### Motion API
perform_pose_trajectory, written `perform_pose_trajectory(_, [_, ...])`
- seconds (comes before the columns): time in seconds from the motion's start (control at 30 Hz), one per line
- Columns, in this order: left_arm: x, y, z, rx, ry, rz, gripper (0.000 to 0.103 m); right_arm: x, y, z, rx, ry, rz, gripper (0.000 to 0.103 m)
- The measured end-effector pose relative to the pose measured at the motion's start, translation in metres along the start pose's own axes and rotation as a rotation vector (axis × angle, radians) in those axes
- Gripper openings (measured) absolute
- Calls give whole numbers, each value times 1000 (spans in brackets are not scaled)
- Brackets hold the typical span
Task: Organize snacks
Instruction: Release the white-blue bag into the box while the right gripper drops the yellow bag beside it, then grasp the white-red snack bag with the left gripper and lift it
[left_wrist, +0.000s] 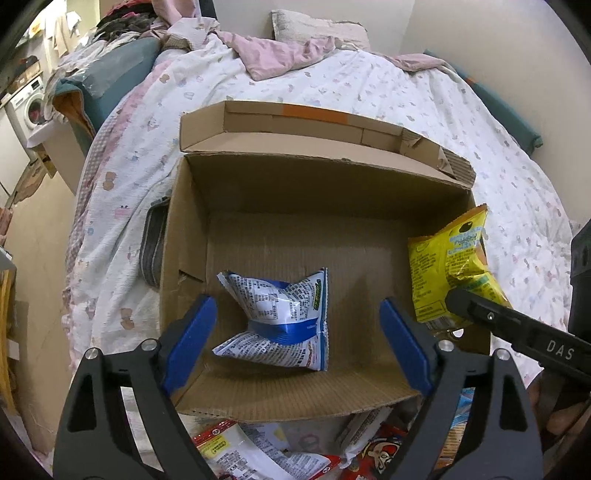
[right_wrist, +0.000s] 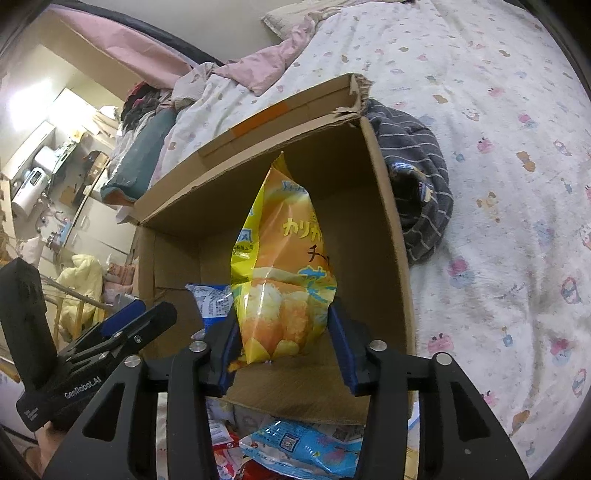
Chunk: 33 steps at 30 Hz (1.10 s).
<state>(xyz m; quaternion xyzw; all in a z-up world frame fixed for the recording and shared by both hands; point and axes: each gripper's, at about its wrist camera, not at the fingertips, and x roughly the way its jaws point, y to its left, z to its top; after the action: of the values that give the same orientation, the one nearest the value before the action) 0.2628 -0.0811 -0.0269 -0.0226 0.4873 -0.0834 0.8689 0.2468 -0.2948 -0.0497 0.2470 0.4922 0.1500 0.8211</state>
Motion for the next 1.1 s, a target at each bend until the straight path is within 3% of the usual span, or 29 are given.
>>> perform_pose_trajectory(0.07, [-4,1,0,-7,-12,-10,88,-3,0,1,12,-9,49,66])
perform_pose_trajectory(0.1, [-6,2,0,-9,-19,-16,88,-4,1,2,14,-16,67,79])
perform_pose_trajectory(0.13, [-7,2,0,-9,-23,-20,88,-7,2,2,10,-31,66,83])
perform_pose_trajectory(0.83, [-33,15,-14,-24,-45,8,88,-30,10,-9,3,-64,82,83])
perform_pose_trajectory(1.1, [-70,21,-33,-43,-77,4,88,-54,30,-28,-46,-85,88,83])
